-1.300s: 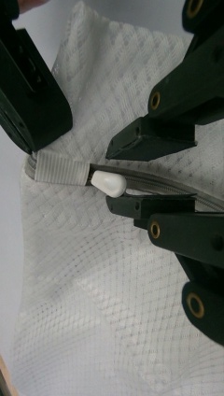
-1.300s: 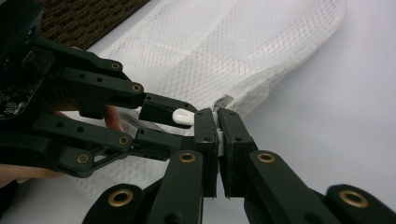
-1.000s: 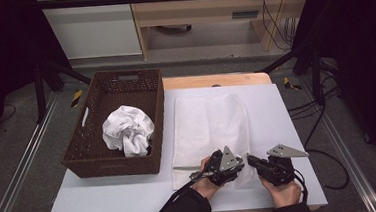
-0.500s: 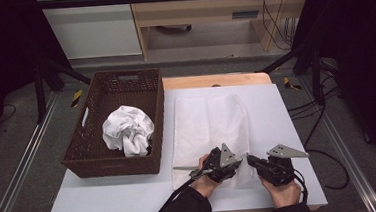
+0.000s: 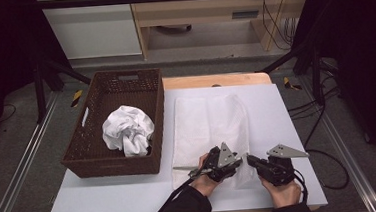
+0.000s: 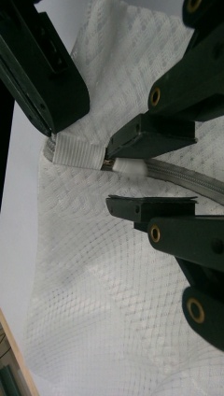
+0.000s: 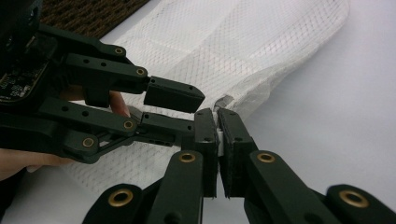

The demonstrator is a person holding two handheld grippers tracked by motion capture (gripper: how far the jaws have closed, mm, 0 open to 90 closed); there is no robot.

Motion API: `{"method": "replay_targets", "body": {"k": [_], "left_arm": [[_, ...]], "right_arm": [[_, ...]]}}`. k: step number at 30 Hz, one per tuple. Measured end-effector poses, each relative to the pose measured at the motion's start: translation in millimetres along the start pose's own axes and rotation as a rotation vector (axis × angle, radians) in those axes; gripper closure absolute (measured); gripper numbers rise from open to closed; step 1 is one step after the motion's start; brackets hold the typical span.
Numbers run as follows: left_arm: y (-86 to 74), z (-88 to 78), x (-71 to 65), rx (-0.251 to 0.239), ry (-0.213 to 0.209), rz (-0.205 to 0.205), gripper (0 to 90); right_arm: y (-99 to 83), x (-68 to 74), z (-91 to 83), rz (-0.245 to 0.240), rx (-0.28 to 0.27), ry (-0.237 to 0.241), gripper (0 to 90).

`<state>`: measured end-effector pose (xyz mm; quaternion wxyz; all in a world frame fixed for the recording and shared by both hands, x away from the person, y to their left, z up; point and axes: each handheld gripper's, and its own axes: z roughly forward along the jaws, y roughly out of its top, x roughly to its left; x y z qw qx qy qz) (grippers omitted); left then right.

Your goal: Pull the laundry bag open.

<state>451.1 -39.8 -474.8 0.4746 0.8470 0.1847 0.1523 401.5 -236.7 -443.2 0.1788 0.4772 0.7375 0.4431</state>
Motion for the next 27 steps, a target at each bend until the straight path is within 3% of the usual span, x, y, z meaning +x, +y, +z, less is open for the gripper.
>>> {"method": "replay_targets", "body": {"k": [10, 13, 16, 19, 27], "left_arm": [[-3.0, 4.7, -0.2, 0.048, -0.02, -0.003, 68.6], [-2.7, 6.3, 0.0, 0.06, 0.003, -0.005, 67.8], [-1.1, 3.6, 1.5, 0.046, 0.04, -0.018, 67.9], [0.5, 1.2, 3.4, 0.03, 0.051, -0.03, 67.7], [0.4, 1.9, 0.8, 0.016, 0.017, 0.001, 69.8]], "right_arm": [[0.3, -0.2, -0.6, 0.002, -0.004, -0.005, 86.7], [0.1, 0.0, -0.2, 0.006, 0.001, -0.002, 86.7], [0.2, 0.2, -0.1, 0.001, -0.002, -0.002, 86.7], [0.2, -0.2, -0.1, 0.001, -0.003, -0.001, 86.7], [0.2, -0.3, -0.3, 0.001, -0.005, 0.0, 86.7]]}}
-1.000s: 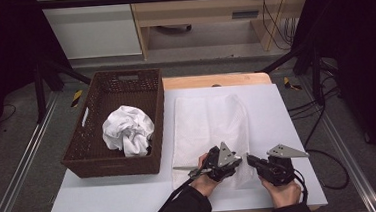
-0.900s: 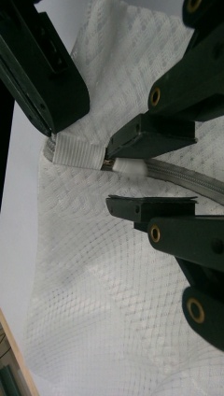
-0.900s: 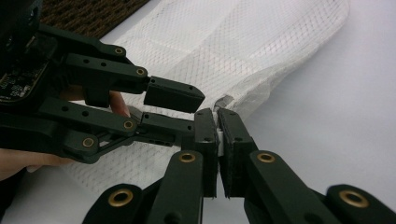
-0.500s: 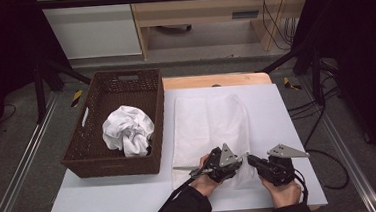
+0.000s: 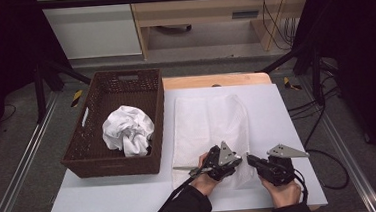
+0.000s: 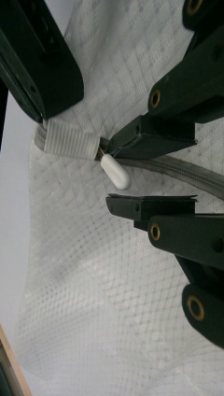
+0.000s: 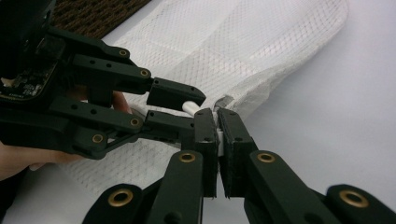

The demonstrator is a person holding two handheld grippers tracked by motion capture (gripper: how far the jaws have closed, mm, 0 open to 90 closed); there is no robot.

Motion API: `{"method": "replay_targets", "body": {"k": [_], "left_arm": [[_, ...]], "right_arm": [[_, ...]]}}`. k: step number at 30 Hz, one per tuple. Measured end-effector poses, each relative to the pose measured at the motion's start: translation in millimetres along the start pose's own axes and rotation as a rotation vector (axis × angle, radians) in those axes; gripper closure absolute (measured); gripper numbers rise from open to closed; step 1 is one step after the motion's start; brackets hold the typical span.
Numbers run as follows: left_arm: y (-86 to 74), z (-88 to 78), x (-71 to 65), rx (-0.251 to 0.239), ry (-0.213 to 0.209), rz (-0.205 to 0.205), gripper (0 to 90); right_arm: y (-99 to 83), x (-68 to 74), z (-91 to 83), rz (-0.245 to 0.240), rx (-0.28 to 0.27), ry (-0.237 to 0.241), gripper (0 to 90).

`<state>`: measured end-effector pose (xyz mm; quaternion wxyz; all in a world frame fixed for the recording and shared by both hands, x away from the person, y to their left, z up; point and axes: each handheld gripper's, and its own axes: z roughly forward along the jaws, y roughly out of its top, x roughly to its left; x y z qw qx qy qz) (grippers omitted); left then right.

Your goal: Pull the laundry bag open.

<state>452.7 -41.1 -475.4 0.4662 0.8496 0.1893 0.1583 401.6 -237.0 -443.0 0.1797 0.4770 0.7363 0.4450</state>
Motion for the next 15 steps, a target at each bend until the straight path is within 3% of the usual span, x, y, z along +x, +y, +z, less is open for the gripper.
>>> {"method": "replay_targets", "body": {"k": [8, 12, 15], "left_arm": [[-0.8, 1.5, -1.0, 0.015, -0.032, 0.018, 76.2], [-1.1, 2.4, -4.0, 0.039, -0.032, 0.043, 80.7], [-0.3, 2.0, -5.5, 0.051, -0.027, 0.04, 81.4]], "right_arm": [[0.2, 0.0, -0.2, -0.002, -0.004, -0.002, 86.7], [0.2, -0.2, -0.3, 0.002, -0.002, -0.001, 86.6], [0.2, -0.2, 0.3, 0.003, 0.002, 0.0, 86.6]]}}
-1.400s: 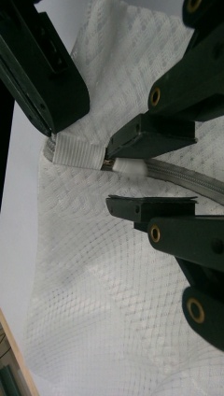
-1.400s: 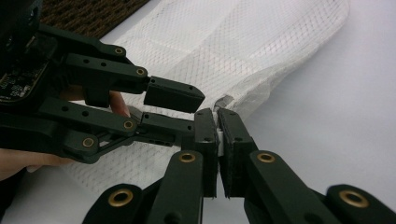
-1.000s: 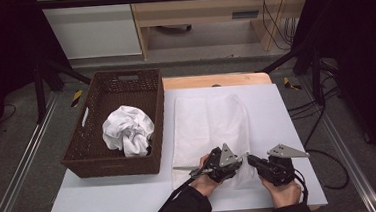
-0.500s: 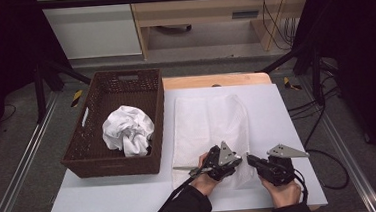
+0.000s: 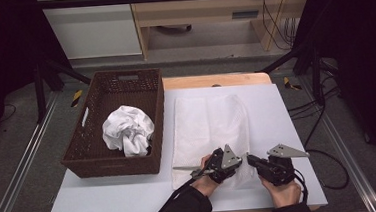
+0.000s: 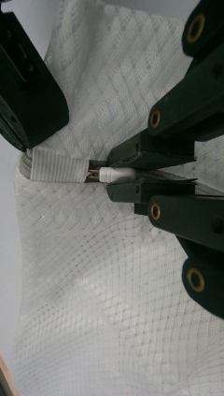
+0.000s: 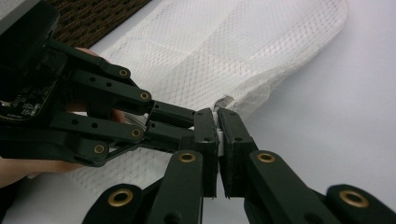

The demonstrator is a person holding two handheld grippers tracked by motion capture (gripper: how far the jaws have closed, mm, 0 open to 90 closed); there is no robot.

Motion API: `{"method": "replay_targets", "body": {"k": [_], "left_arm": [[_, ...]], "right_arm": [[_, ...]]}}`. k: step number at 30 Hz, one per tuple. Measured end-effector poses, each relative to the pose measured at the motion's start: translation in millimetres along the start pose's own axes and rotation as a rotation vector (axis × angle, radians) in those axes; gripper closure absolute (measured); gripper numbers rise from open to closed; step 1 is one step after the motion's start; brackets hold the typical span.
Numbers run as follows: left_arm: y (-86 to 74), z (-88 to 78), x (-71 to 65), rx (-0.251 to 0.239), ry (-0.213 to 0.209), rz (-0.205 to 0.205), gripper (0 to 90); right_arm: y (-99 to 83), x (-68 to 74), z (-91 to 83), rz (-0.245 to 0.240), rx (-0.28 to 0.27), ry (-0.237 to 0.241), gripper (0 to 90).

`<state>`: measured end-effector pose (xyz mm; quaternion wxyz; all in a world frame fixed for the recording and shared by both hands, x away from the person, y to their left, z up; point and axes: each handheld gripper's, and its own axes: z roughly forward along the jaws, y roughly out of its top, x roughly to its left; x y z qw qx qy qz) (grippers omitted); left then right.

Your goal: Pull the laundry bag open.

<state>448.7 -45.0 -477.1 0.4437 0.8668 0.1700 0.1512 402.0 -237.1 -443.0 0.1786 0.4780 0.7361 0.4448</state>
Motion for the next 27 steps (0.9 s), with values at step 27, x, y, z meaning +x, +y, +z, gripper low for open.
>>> {"method": "replay_targets", "body": {"k": [27], "left_arm": [[1.8, -3.2, -9.0, 0.039, 0.091, 0.039, 85.2]], "right_arm": [[1.8, 0.5, 4.5, 0.026, 0.031, -0.004, 88.0]]}}
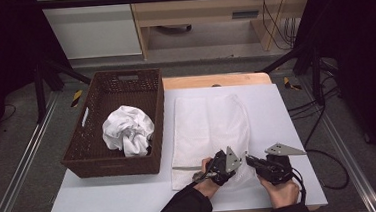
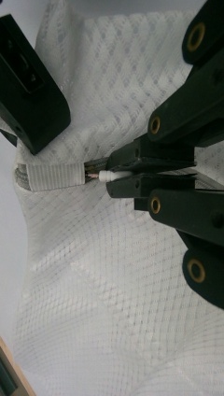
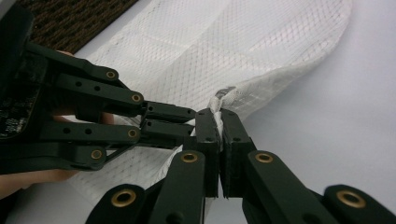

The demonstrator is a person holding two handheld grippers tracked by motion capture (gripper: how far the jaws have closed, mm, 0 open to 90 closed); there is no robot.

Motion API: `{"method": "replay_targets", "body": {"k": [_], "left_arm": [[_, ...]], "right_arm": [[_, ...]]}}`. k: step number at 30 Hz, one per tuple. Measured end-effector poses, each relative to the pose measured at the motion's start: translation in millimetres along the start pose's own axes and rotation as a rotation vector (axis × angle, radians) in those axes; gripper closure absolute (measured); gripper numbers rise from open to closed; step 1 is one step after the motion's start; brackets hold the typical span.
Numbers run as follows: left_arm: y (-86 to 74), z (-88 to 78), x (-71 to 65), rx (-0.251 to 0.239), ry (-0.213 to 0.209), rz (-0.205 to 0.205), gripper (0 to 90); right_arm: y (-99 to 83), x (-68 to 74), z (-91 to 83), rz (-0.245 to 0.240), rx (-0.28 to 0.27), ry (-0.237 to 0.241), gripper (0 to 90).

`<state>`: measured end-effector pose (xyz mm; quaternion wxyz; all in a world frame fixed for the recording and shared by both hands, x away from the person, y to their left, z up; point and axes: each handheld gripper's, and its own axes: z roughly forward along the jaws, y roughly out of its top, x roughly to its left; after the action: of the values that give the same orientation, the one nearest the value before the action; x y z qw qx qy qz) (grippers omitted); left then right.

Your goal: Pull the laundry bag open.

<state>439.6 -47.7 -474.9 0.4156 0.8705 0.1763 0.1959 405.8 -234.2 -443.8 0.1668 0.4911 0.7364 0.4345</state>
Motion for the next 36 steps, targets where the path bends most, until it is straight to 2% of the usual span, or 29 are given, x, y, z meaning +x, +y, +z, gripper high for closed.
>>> {"method": "replay_targets", "body": {"k": [10, 13, 16, 18, 21, 22, 24, 27, 29, 32, 36], "left_arm": [[-1.4, -2.9, -3.1, 0.003, 0.03, 0.038, 85.5], [-1.5, -3.7, -2.9, -0.001, 0.022, 0.02, 85.5], [-1.8, -4.2, -2.6, -0.002, 0.022, 0.023, 85.5], [-2.7, -4.8, -2.7, -0.002, 0.027, 0.025, 85.6], [-3.0, -6.6, -4.6, -0.013, 0.059, 0.04, 85.6], [-2.8, -7.1, -4.9, -0.016, 0.065, 0.043, 85.6], [-2.6, -8.4, -5.8, -0.03, 0.069, 0.043, 85.5], [-2.6, -8.7, -8.2, -0.028, 0.073, 0.058, 85.5], [-3.0, -8.8, -10.0, -0.028, 0.077, 0.07, 85.5], [-3.8, -8.9, -11.5, -0.029, 0.089, 0.086, 85.4], [-4.1, -8.6, -11.3, -0.028, 0.089, 0.093, 85.4]], "right_arm": [[1.4, -2.0, -1.8, 0.02, -0.005, -0.019, 88.5], [2.0, -2.5, -2.6, 0.023, -0.01, -0.023, 88.6], [2.0, -1.8, -2.7, 0.023, -0.013, -0.025, 88.7], [2.3, -0.8, -3.0, 0.027, -0.009, -0.017, 88.8], [1.8, -2.0, -1.1, 0.022, -0.009, 0.009, 87.9], [1.2, -2.8, 0.0, 0.028, -0.006, 0.013, 86.5], [-0.3, -4.4, 2.5, 0.037, -0.001, 0.026, 76.3], [-0.1, -3.8, 5.6, 0.061, 0.003, 0.047, 70.3], [1.6, -1.8, 7.7, 0.045, 0.0, 0.033, 65.8], [4.1, -1.2, 9.5, 0.049, 0.001, 0.032, 66.1], [4.7, -2.2, 10.4, 0.066, 0.022, 0.052, 76.6]]}}
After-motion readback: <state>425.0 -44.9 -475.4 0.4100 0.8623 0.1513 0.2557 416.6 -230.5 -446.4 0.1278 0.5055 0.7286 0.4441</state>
